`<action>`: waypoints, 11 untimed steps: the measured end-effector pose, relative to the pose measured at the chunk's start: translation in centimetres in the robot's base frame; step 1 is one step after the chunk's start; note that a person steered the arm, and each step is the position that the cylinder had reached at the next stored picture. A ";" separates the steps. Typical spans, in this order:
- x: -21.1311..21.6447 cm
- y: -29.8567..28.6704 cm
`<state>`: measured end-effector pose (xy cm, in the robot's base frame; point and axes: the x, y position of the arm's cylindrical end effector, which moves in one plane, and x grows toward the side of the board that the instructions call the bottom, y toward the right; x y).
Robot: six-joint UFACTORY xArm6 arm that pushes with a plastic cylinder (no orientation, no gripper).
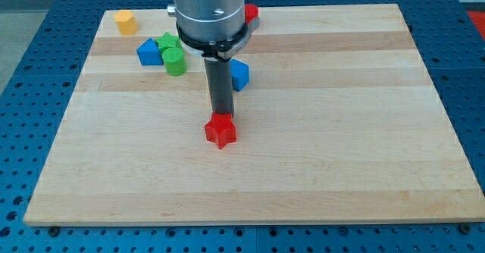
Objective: Take the red star towards the top right
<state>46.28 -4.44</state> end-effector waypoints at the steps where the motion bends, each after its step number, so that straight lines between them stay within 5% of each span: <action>1: -0.9 -3.3; 3: 5.1 -7.4; 4: 5.5 -2.7; 8: -9.9 14.3; 11: -9.8 12.0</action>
